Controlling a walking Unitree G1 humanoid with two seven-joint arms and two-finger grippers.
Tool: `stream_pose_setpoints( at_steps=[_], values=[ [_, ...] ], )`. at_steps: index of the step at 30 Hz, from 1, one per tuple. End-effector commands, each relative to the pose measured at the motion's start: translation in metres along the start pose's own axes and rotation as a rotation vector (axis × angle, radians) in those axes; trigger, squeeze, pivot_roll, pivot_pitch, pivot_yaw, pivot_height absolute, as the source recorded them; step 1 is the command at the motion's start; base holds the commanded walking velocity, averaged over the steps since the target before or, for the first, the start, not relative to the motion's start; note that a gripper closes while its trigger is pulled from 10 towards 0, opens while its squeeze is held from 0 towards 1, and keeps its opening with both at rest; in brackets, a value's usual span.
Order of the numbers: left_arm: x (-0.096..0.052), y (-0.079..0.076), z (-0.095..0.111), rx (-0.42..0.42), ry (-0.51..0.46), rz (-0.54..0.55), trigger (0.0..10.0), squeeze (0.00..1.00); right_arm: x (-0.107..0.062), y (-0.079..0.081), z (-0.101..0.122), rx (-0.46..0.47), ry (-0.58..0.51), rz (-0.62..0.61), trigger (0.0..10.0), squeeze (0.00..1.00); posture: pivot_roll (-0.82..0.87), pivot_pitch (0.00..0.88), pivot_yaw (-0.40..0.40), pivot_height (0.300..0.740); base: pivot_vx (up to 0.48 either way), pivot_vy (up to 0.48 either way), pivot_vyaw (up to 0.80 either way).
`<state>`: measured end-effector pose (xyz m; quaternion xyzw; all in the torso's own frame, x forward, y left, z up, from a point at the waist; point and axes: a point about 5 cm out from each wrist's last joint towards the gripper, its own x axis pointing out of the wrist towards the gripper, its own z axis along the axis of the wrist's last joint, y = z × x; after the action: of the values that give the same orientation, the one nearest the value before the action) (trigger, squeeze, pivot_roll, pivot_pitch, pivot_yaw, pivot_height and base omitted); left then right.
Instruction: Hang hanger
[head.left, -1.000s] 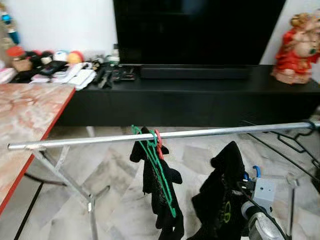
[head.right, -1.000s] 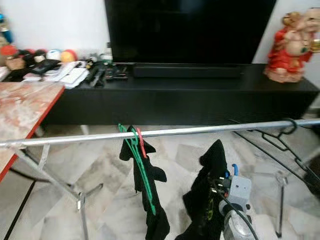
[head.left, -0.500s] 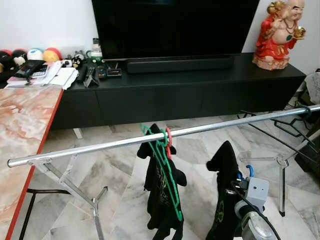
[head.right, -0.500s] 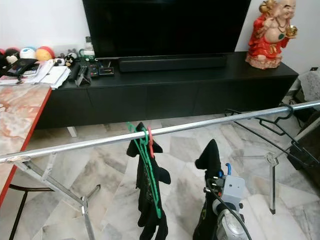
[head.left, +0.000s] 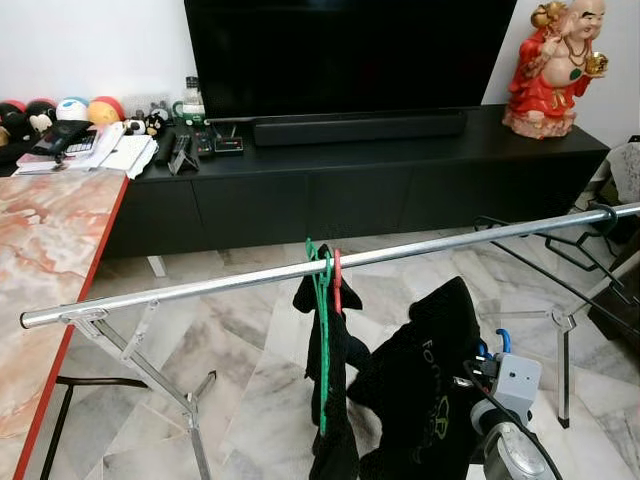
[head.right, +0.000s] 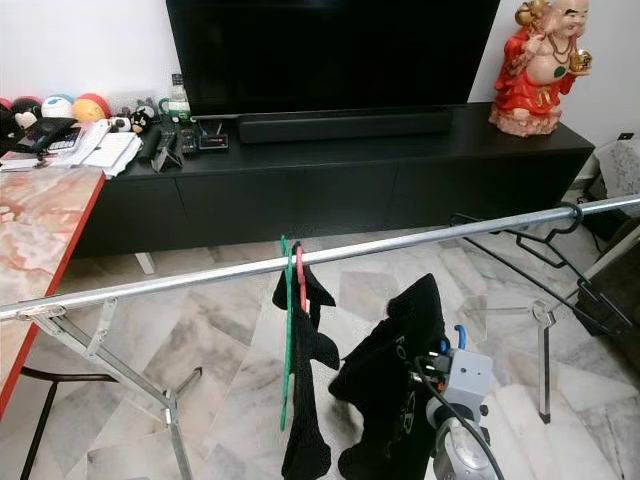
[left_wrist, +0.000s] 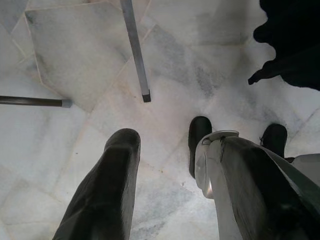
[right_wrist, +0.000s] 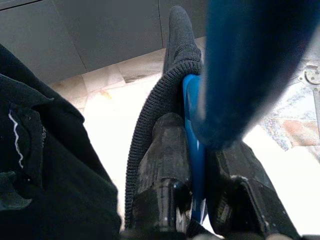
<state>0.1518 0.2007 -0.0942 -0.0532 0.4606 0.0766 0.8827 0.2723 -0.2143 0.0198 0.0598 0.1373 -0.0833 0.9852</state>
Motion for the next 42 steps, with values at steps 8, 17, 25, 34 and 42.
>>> stream_pose_setpoints(
  at_steps=[8, 17, 25, 34, 42],
  values=[
    [-0.0013, 0.0019, -0.0057, 0.018, 0.023, -0.007, 10.0, 0.00, 0.0036, 0.0019, 0.0083, 0.014, -0.046, -0.010, 10.0, 0.00, -0.05, 0.101, 0.026, 0.740, -0.285, 0.000, 0.00],
    [-0.0012, 0.0017, -0.0054, 0.019, 0.022, -0.009, 10.0, 0.00, 0.0045, 0.0012, 0.0091, 0.015, -0.047, -0.018, 10.0, 0.00, -0.05, 0.101, 0.026, 0.740, -0.314, 0.000, 0.00],
    [-0.0010, 0.0014, -0.0049, 0.017, 0.022, -0.009, 10.0, 0.00, 0.0058, 0.0005, 0.0106, 0.017, -0.051, -0.025, 10.0, 0.00, -0.05, 0.100, 0.025, 0.740, -0.315, 0.000, 0.00],
    [-0.0009, 0.0009, -0.0044, 0.015, 0.021, -0.011, 10.0, 0.00, 0.0075, -0.0004, 0.0127, 0.021, -0.059, -0.032, 10.0, 0.00, -0.04, 0.101, 0.023, 0.740, -0.315, 0.000, 0.00],
    [-0.0009, 0.0014, -0.0041, 0.016, 0.021, -0.011, 10.0, 0.00, 0.0075, 0.0016, 0.0115, 0.016, -0.055, -0.030, 10.0, 0.00, -0.04, 0.105, 0.025, 0.740, -0.316, 0.000, 0.00]
  ],
)
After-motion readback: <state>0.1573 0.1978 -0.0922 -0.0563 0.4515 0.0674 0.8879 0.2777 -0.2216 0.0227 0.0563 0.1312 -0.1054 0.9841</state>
